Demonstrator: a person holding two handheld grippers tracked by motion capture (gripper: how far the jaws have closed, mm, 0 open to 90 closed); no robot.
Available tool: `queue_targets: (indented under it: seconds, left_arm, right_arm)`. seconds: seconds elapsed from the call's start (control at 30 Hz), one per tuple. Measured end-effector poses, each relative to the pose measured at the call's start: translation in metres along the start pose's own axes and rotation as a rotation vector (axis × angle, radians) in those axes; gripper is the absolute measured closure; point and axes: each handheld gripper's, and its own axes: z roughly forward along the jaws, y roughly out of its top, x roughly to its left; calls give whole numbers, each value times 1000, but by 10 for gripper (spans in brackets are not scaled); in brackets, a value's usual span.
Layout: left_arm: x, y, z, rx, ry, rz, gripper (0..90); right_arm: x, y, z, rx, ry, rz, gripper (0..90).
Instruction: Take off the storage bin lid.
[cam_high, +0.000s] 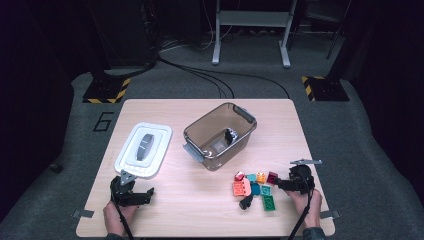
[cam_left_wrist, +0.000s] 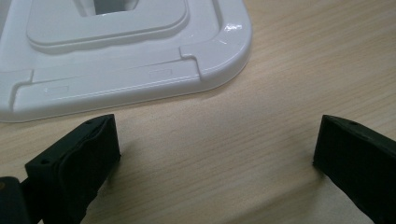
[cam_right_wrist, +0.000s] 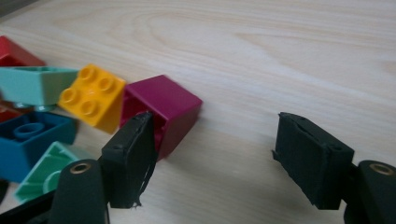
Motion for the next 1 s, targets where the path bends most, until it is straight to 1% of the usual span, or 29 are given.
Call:
queue_targets:
  seconds: [0.03,0.1,0.13,0.17,0.23,0.3,0.33,0.4,0.43,0.47,0.57,0.6,0.63,0.67,0.73,0.77,0.83,0.93,1.0]
  left_arm:
    - [0,0,0,0,0,0,0]
    - [0,0,0,0,1,0,0]
    - [0,0,0,0,1,0,1]
    - [0,0,0,0,1,-1,0]
    - [0,0,0,0,1,-1,0]
    - [0,0,0,0,1,-1,1]
    - [0,0,0,1,1,-1,0]
    - [0,0,0,0,1,-1,0]
    - [0,0,0,0,1,-1,0]
    - [0,0,0,0,1,-1,1]
    - [0,0,0,0,1,-1,1]
    - [0,0,0,0,1,-1,1]
    - [0,0,0,0,1,-1,1]
    - [0,0,0,0,1,0,1]
    - [0,0,0,0,1,0,1]
    - [0,0,0,1,1,0,1]
    - [0,0,0,1,1,0,1]
    - [0,0,0,0,1,0,1]
    - [0,0,0,0,1,-1,0]
  right_arm:
    - [-2,1,0,1,-10,-4,279]
    - [-6,4,-1,4,-24,12,279]
    - [-8,7,0,1,-41,2,280]
    - [-9,8,0,0,-49,4,280]
    - [-11,12,0,-9,-53,7,278]
    - [-9,14,-4,-24,-44,16,274]
    - [-7,15,-6,-41,-38,15,271]
    - [-2,17,-7,-56,-24,-14,269]
    - [1,18,-7,-59,-29,-16,269]
    - [4,19,-6,-58,-26,-36,274]
    - [15,23,1,-43,-35,-62,343]
    - [16,24,3,-37,-30,-70,371]
    - [17,24,5,-31,-29,-77,418]
    - [19,24,7,-20,-37,-80,446]
    - [19,23,9,-23,-38,-94,499]
    - [20,22,10,-17,-42,-86,514]
    - [19,21,11,-16,-35,-90,565]
    - [19,20,12,-13,-33,-75,575]
    - [18,20,12,-17,-32,-85,577]
